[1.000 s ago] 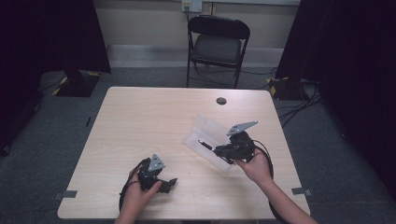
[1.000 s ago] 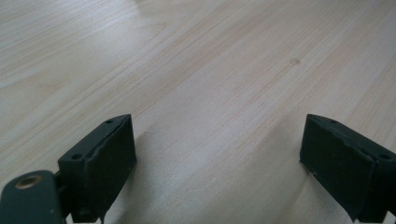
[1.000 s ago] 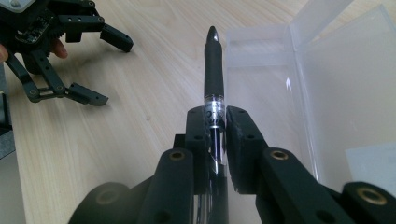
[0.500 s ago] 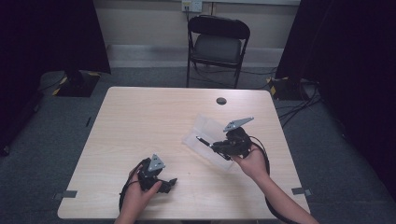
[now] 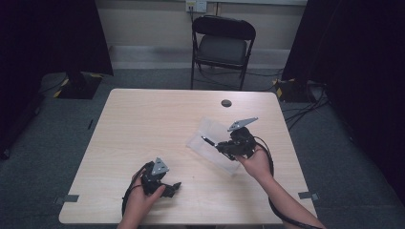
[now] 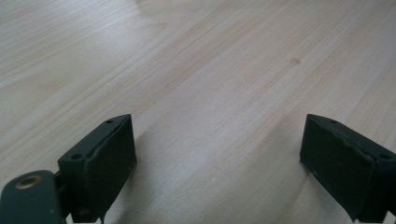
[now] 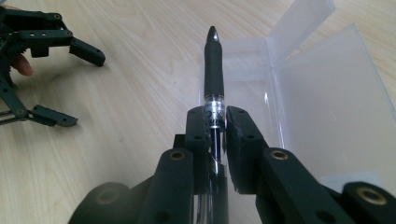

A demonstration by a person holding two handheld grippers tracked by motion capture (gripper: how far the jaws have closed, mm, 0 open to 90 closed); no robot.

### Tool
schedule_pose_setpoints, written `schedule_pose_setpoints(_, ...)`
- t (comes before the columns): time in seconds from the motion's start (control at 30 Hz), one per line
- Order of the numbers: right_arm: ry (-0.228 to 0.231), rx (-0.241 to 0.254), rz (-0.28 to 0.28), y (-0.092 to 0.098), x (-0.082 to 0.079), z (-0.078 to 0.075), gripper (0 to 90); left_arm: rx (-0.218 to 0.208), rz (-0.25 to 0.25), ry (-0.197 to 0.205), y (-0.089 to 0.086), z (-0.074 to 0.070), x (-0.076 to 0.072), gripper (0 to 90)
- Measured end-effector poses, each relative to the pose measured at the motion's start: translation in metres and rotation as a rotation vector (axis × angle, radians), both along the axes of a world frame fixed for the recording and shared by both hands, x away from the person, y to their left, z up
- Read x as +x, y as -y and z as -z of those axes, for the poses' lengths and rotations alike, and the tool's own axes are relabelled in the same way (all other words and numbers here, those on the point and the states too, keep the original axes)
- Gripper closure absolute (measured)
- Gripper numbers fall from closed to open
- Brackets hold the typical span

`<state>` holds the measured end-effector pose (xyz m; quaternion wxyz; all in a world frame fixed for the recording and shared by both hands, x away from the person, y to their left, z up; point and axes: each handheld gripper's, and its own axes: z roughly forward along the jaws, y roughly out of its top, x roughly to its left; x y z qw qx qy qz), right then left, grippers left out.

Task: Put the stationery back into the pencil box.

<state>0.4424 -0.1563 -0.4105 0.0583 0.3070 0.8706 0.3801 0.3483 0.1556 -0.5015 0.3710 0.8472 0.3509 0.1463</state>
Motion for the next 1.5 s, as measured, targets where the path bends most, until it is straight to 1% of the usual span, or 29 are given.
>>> schedule_pose_setpoints(0.1,-0.001,-0.007,0.003,0.0,0.003,0.002,79.8,0.0,0.0,0.0,0.0,0.0,0.0,10.0)
schedule_pose_setpoints(0.17,0.002,-0.013,0.015,-0.001,0.004,0.003,79.8,0.0,0.0,0.0,0.0,0.0,0.0,10.0)
schedule_pose_setpoints(0.23,0.002,-0.01,0.015,-0.002,0.005,0.004,79.8,0.0,0.0,0.0,0.0,0.0,0.0,10.0)
schedule_pose_setpoints(0.27,0.003,-0.018,0.025,-0.003,0.005,0.005,79.8,0.0,0.0,-0.001,0.0,0.0,0.0,10.0)
schedule_pose_setpoints(0.47,-0.001,-0.028,0.028,-0.007,0.006,0.01,79.7,0.0,-0.001,0.001,0.0,0.0,0.0,10.0)
schedule_pose_setpoints(0.63,0.008,-0.038,0.028,-0.01,0.008,0.014,79.7,0.0,0.0,0.0,0.0,0.0,0.0,10.0)
schedule_pose_setpoints(0.73,0.004,-0.035,0.032,-0.012,0.01,0.017,79.8,0.0,0.0,0.0,0.0,0.0,0.0,10.0)
schedule_pose_setpoints(0.8,-0.001,-0.043,0.037,-0.012,0.011,0.018,79.8,0.0,0.0,0.0,0.0,0.0,0.0,10.0)
schedule_pose_setpoints(0.97,0.001,-0.042,0.033,-0.012,0.012,0.021,79.8,0.0,0.0,0.0,0.0,0.0,0.0,10.0)
schedule_pose_setpoints(1.0,0.005,-0.048,0.034,-0.011,0.012,0.022,79.7,0.001,-0.001,0.0,0.0,0.0,0.0,10.0)
schedule_pose_setpoints(1.17,0.001,-0.061,0.037,-0.008,0.013,0.027,79.7,0.0,-0.001,0.001,0.0,0.0,0.0,10.0)
schedule_pose_setpoints(1.23,-0.003,-0.062,0.043,-0.007,0.013,0.027,79.7,0.0,-0.001,0.001,0.0,0.0,0.0,10.0)
schedule_pose_setpoints(1.3,-0.006,-0.055,0.035,-0.006,0.013,0.03,79.7,0.0,-0.001,0.001,0.0,0.0,0.0,10.0)
schedule_pose_setpoints(1.5,-0.011,-0.061,0.048,-0.003,0.013,0.034,79.7,0.0,0.0,0.0,0.0,0.0,0.0,10.0)
